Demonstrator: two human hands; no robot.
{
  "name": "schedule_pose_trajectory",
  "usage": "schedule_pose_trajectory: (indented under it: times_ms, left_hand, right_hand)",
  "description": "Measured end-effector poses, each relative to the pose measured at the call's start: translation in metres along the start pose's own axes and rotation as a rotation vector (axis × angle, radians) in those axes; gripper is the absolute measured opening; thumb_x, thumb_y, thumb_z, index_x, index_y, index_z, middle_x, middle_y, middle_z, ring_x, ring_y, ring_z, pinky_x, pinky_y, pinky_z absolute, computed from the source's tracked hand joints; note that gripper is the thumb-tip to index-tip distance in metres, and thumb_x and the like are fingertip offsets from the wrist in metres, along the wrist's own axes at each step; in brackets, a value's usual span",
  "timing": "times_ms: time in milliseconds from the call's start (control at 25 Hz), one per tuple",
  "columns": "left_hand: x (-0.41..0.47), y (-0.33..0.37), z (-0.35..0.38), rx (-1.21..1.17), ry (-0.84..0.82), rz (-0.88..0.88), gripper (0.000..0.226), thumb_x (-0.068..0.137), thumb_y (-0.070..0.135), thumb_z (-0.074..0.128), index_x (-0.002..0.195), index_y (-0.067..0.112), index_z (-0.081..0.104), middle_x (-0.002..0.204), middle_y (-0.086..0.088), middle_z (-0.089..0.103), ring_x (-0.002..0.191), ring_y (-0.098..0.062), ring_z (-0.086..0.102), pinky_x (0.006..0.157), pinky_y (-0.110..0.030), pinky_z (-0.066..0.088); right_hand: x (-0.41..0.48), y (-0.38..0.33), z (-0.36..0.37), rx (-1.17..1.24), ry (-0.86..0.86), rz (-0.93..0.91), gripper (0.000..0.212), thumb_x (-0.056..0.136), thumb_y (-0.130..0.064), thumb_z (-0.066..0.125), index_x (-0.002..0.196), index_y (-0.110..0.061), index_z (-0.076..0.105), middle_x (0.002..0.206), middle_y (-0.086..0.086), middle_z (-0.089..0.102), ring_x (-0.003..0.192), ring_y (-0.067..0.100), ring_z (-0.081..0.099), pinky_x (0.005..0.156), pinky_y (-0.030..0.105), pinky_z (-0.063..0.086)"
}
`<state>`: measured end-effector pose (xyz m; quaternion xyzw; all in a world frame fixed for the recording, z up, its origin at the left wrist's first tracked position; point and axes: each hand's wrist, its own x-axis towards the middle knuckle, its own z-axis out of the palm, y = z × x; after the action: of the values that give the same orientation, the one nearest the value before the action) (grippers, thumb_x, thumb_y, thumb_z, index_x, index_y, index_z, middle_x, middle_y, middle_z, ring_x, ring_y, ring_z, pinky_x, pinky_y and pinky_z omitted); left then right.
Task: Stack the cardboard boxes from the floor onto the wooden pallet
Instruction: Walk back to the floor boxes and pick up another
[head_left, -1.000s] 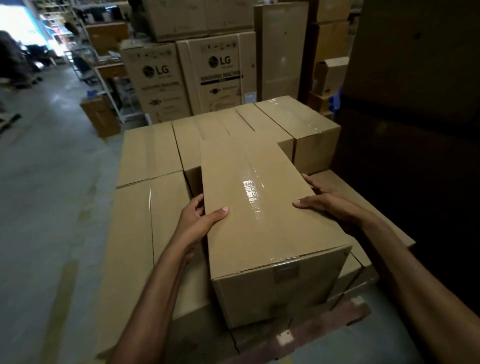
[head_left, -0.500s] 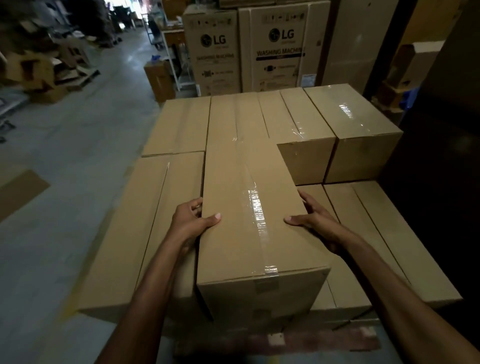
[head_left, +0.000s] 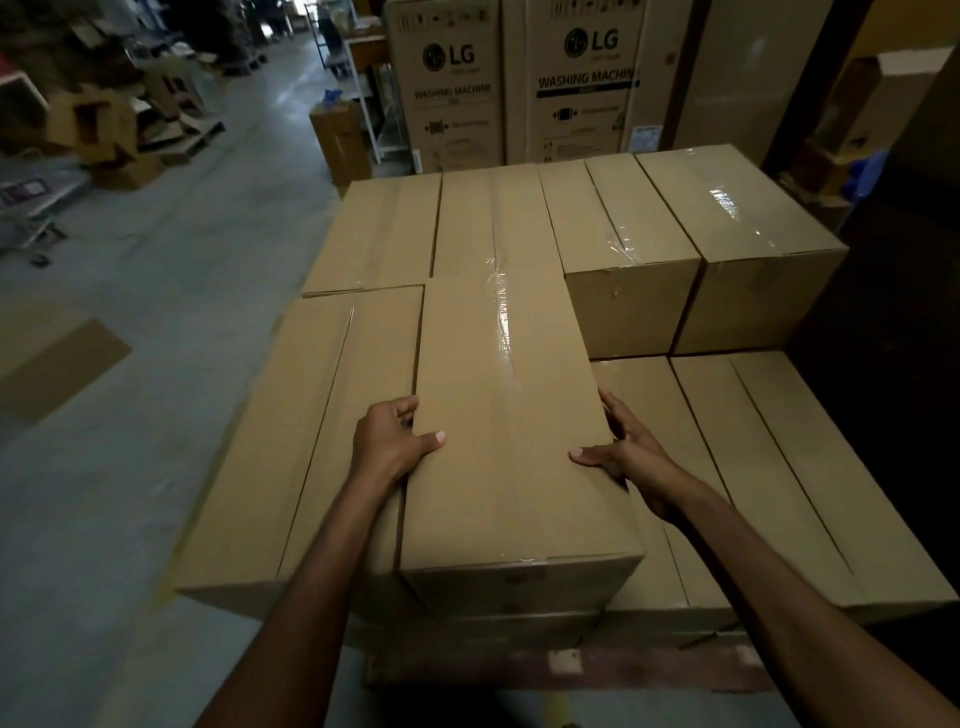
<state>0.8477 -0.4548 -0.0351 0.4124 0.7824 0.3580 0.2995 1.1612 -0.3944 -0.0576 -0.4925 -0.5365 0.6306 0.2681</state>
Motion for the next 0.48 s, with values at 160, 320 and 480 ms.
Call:
schedule_pose_trajectory:
  times_ms: [160, 320, 480]
  left_hand:
    - [0.004, -0.007, 0.002, 0.249, 0.042, 0.132, 0.065, 0.073, 0.025, 0.091, 0.132, 0.014, 0.069, 0.129, -0.006, 0.071, 0.120, -0.023, 0.066, 0.103, -0.036, 0.053]
    - [-0.004, -0.024, -0.002, 0.310, -0.016, 0.226, 0.058, 0.083, 0.030, 0.083, 0.137, 0.015, 0.066, 0.147, -0.008, 0.058, 0.137, -0.028, 0.050, 0.115, -0.046, 0.042]
    - [-0.018, -0.044, -0.018, 0.354, -0.154, 0.318, 0.054, 0.091, 0.035, 0.075, 0.142, 0.024, 0.061, 0.158, 0.002, 0.046, 0.150, -0.023, 0.032, 0.120, -0.038, 0.024]
  right_hand:
    - [-0.002, -0.003, 0.015, -0.040, 0.074, -0.017, 0.101, 0.076, -0.002, 0.084, 0.156, -0.039, 0.036, 0.146, -0.009, 0.053, 0.133, 0.016, 0.051, 0.099, 0.033, 0.046]
    - [-0.012, -0.001, 0.031, -0.157, 0.178, -0.017, 0.094, 0.083, -0.008, 0.081, 0.160, -0.032, 0.033, 0.157, -0.003, 0.043, 0.136, 0.017, 0.045, 0.113, 0.043, 0.043]
    - [-0.031, 0.009, 0.045, -0.303, 0.198, -0.042, 0.089, 0.085, -0.020, 0.082, 0.159, -0.028, 0.034, 0.162, -0.004, 0.037, 0.145, 0.019, 0.038, 0.114, 0.036, 0.037]
